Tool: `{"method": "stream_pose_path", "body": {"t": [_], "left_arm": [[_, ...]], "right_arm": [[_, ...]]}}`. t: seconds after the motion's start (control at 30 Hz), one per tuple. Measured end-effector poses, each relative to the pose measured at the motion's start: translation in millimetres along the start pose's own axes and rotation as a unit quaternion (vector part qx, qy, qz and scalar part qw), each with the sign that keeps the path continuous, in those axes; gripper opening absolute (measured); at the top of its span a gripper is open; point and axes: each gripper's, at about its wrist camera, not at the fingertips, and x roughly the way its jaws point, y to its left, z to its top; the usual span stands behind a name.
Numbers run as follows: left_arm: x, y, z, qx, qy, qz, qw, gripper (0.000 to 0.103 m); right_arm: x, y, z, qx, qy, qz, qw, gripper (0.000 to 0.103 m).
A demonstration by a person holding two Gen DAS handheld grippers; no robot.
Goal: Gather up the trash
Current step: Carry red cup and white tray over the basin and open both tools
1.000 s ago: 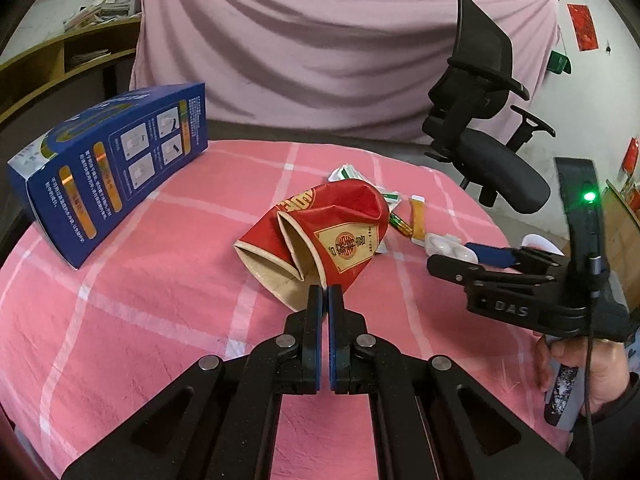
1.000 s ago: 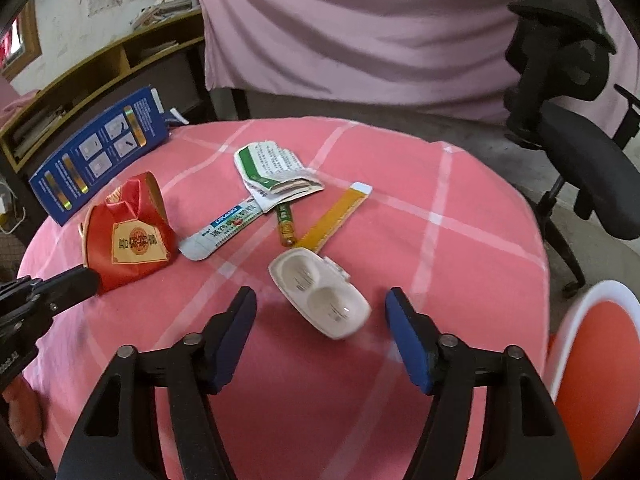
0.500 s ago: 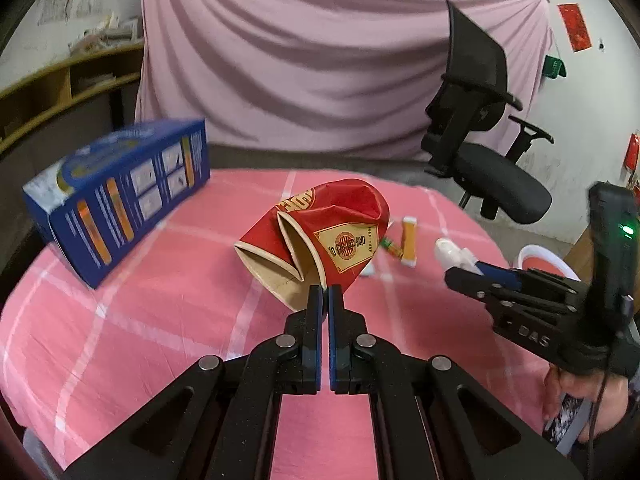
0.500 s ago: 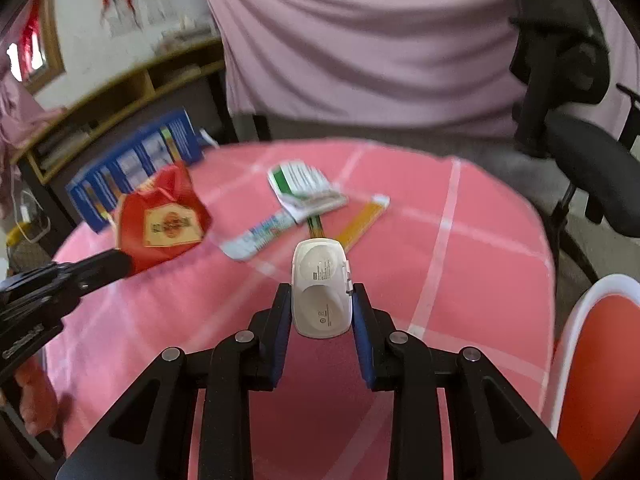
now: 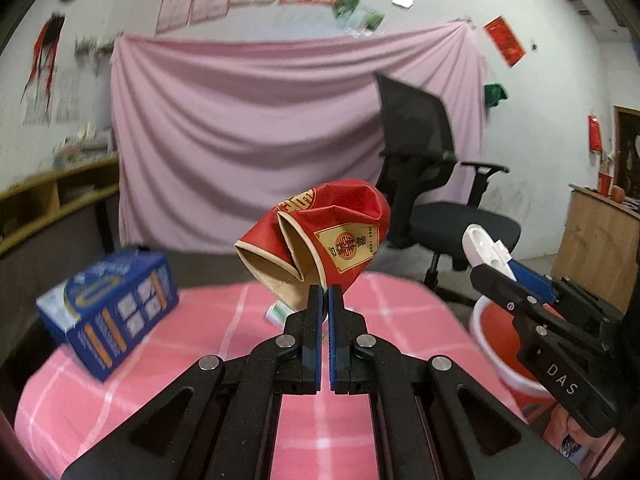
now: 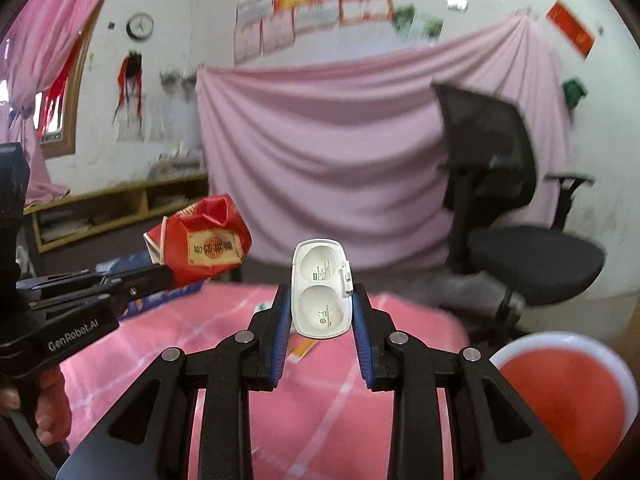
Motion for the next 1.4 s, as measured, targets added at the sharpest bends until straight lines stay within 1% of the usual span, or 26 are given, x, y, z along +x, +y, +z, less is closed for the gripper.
{"method": "stream_pose_path", "body": {"t": [0.13, 0.23, 0.33, 0.43, 0.53, 0.63, 0.77, 0.87, 1.03, 1.2, 1.4], "left_arm": [[-7.8, -22.2, 9.5, 0.024, -0.039, -0.010, 0.9989, 0.001], [-12.6, -37.0, 16.3, 0.044, -0.062, -0.021, 0.9969, 0.001], [-12.5, -53.0, 20.8, 0.060, -0.073, -0.034, 0.9949, 0.001], [-7.2, -68.7, 24.2, 0.074, -0.072, -0.051, 0.9933, 0.001], [3.5, -86.0, 25.5, 0.078, -0.057, -0.073, 0.9926, 0.001], [19.4, -101.0, 28.0, 0.068, -0.035, -0.093, 0.9927, 0.001], [33.0, -119.3, 32.3, 0.058, -0.012, -0.114, 0.9917, 0.001], [46.4, -132.7, 33.6, 0.059, 0.010, -0.132, 0.9894, 0.001], [64.2, -150.0, 30.6, 0.054, 0.047, -0.150, 0.9861, 0.001], [75.3, -161.7, 28.0, 0.055, 0.072, -0.170, 0.9814, 0.001], [79.0, -173.7, 22.1, 0.061, 0.093, -0.200, 0.9735, 0.001]], "right_arm": [[-20.4, -12.9, 9.3, 0.015, -0.055, -0.034, 0.998, 0.027], [-30.9, -25.6, 13.8, 0.026, -0.080, -0.055, 0.995, 0.027], [-37.3, -38.5, 15.5, 0.036, -0.090, -0.074, 0.993, 0.027], [-41.5, -53.3, 16.5, 0.052, -0.091, -0.094, 0.990, 0.027], [-47.9, -65.3, 15.8, 0.064, -0.085, -0.116, 0.987, 0.027], [-52.0, -78.6, 12.8, 0.079, -0.076, -0.132, 0.985, 0.027], [-52.1, -95.9, 7.1, 0.101, -0.051, -0.157, 0.981, 0.027], [-52.1, -110.6, -0.7, 0.120, -0.023, -0.175, 0.977, 0.027], [-53.4, -129.6, -11.8, 0.145, 0.014, -0.198, 0.969, 0.027], [-55.6, -143.6, -20.5, 0.168, 0.038, -0.213, 0.962, 0.027], [-56.4, -157.5, -22.7, 0.191, 0.047, -0.218, 0.956, 0.027]]}}
